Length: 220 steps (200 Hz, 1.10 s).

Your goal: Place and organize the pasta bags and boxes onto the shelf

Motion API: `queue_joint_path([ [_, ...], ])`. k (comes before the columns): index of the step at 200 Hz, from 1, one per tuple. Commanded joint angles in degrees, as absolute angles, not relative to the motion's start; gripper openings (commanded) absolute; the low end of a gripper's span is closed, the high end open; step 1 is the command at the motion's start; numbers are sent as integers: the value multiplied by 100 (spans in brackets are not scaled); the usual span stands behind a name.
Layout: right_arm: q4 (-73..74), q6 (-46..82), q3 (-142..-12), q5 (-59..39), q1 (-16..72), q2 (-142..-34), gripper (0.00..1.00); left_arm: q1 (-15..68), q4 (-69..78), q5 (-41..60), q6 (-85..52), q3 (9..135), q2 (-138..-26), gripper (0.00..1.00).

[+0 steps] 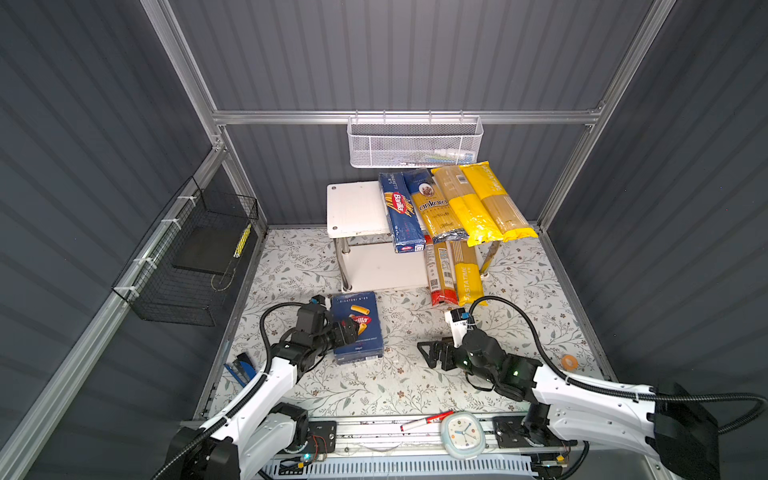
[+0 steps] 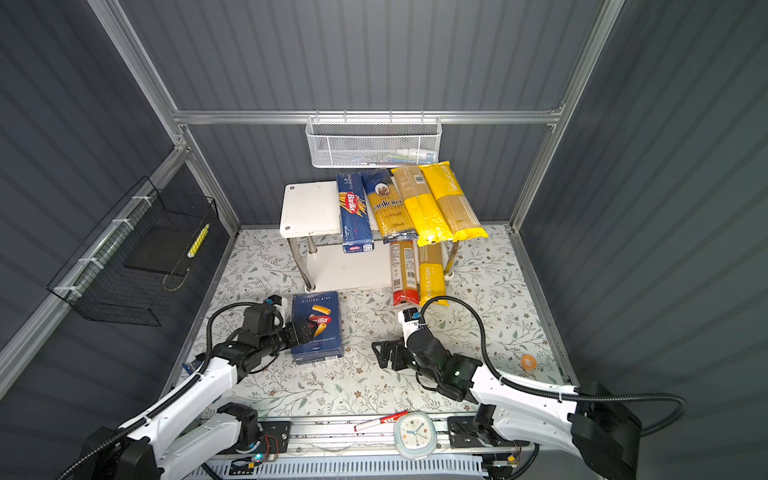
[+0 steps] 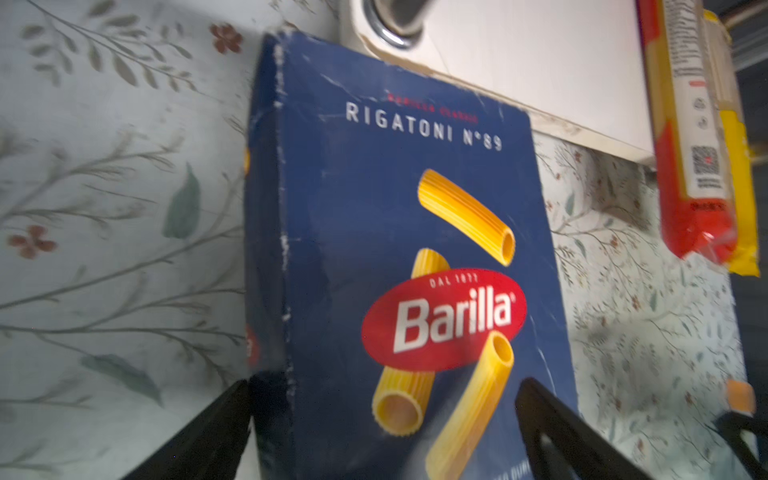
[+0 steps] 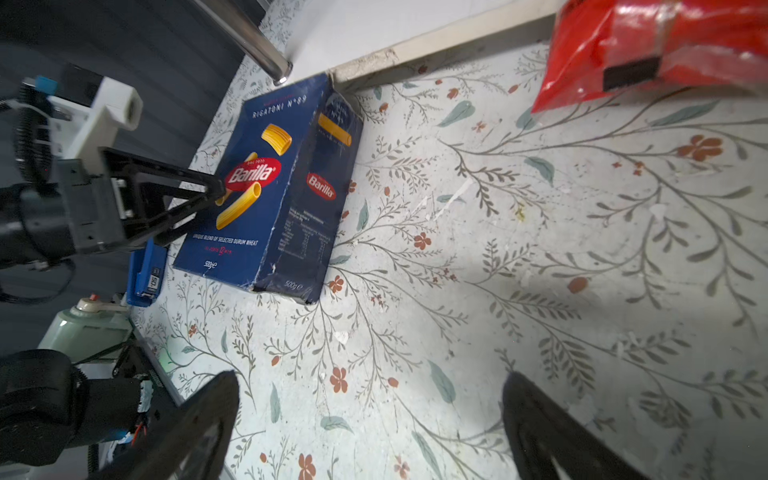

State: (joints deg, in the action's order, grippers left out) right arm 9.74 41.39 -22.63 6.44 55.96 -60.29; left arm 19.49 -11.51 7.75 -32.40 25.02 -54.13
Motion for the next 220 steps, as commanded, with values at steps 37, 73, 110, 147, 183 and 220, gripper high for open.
queue_joint_path([
  [37, 964, 4347, -2736, 354, 5547, -6878, 99, 3619, -728, 67, -3882, 2315, -5308, 100],
  [73, 896, 4485, -2712, 352, 5481, -6851, 99, 5078, -332, -815, -3886, 2736, -6311, 100],
  [110, 572, 4840, -2424, 380, 5290, -6452, 99, 5871, -781, -1380, -3806, 3378, -6913, 100],
  [147, 462, 5126, -2066, 479, 5195, -5700, 99, 5867, -2229, -2336, -3771, 3483, -6012, 100],
  [183, 69, 5397, -2204, 155, 5200, -5605, 99, 5357, -2754, -2728, -3273, 3586, -5467, 100],
  [220, -156, 5458, -2356, -246, 5336, -5764, 99, 4070, -1701, -1656, -2225, 3648, -5748, 100],
])
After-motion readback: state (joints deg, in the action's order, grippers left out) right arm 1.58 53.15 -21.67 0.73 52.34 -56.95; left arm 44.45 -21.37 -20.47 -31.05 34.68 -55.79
